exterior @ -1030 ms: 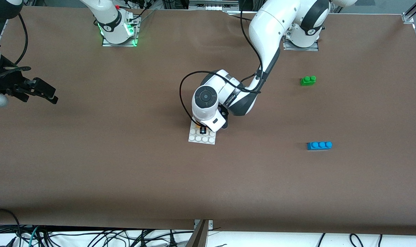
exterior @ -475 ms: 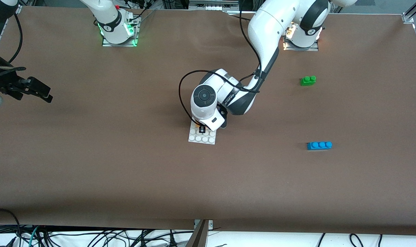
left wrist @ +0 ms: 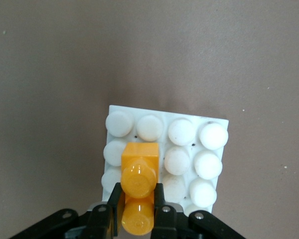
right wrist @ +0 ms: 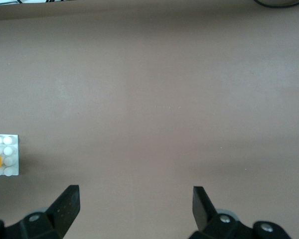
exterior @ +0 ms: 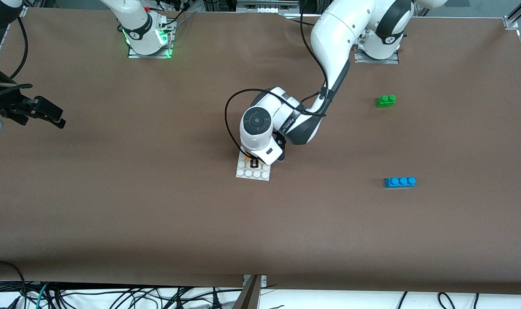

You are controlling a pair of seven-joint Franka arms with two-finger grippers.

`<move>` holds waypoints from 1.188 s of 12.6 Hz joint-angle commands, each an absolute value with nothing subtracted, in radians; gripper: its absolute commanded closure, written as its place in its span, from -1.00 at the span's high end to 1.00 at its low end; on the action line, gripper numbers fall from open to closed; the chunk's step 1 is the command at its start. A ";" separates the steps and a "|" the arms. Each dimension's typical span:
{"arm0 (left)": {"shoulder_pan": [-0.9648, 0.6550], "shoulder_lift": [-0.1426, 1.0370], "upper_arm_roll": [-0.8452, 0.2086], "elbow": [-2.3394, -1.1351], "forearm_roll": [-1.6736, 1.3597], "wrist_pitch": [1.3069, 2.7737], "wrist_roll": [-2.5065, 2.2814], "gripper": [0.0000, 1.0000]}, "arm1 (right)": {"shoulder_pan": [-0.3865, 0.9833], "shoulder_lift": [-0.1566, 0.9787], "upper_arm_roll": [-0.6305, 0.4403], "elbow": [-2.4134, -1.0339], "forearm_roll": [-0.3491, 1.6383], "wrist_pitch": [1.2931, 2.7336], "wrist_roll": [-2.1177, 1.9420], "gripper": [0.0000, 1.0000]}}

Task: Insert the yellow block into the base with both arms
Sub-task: 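Press the yellow brick down onto the base studs with the left gripper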

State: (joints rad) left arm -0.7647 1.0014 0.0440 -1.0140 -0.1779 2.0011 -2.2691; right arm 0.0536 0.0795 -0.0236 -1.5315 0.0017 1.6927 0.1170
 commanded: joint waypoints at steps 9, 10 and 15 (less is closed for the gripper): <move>-0.787 1.049 0.064 -0.977 -0.187 2.016 -2.269 0.13 | 0.043 0.069 -0.018 -1.531 -0.008 1.675 0.103 1.00; -0.782 1.042 0.066 -0.977 -0.187 2.007 -2.255 0.55 | 0.041 0.069 -0.020 -1.531 -0.008 1.675 0.103 1.00; -0.778 0.993 0.080 -0.985 -0.181 1.947 -2.215 1.00 | 0.040 0.069 -0.020 -1.531 -0.006 1.674 0.103 1.00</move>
State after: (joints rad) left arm -0.7780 1.0152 0.0694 -0.9979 -0.1779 1.9809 -2.2409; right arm 0.0517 0.0796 -0.0265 -1.5315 0.0016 1.6895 0.1162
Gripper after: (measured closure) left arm 0.119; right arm 0.000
